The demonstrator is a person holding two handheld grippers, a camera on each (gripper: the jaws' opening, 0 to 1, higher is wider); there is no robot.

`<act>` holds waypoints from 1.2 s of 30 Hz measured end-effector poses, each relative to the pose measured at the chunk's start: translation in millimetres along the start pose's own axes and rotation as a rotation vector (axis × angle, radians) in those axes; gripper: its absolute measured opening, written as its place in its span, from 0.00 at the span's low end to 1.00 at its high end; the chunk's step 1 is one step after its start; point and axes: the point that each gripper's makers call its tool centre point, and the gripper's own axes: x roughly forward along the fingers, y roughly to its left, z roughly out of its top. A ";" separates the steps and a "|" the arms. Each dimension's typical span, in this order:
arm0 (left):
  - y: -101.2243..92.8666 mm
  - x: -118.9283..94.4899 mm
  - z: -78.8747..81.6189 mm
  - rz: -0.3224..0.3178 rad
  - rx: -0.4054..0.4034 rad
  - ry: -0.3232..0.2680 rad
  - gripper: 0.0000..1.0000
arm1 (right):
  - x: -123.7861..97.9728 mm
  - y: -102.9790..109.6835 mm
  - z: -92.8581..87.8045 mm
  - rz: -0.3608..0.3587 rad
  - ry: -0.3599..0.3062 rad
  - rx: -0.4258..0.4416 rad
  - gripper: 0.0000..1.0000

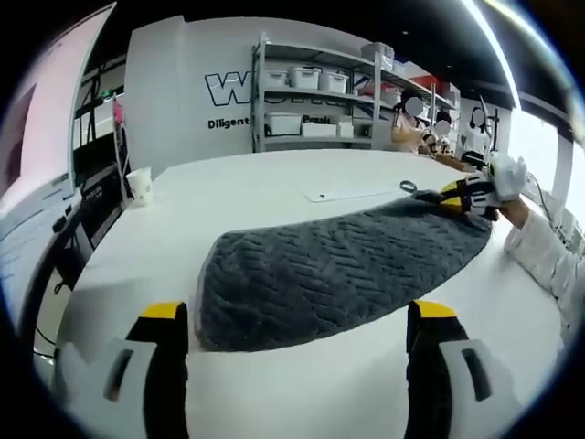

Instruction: Open the folded towel by lifting each exposed corner and separating the folded layers until the towel lies flat within the target outline without major curled edges

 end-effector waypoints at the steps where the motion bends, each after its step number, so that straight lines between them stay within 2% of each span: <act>1: 0.0 0.0 0.1 0.000 0.000 0.000 0.98 | -0.9 1.2 0.4 -0.003 -0.001 -0.015 0.01; 5: -0.2 0.3 -0.7 0.000 0.000 0.002 0.98 | -2.9 12.9 -0.8 0.022 0.004 -0.032 0.00; 12: 0.6 1.1 -2.0 0.000 -0.003 0.006 0.98 | 1.0 20.2 -8.1 0.042 0.021 -0.028 0.00; 20: 0.6 0.8 -1.2 0.001 -0.004 0.004 0.98 | -16.7 27.0 -2.3 0.049 -0.016 -0.011 0.00; 24: 0.0 1.8 -2.9 0.001 -0.003 0.010 0.98 | -25.8 32.3 1.4 0.049 -0.023 -0.032 0.00; 36: 1.0 2.0 -5.5 0.007 -0.005 0.017 0.98 | -48.8 56.8 4.7 0.112 -0.023 -0.073 0.00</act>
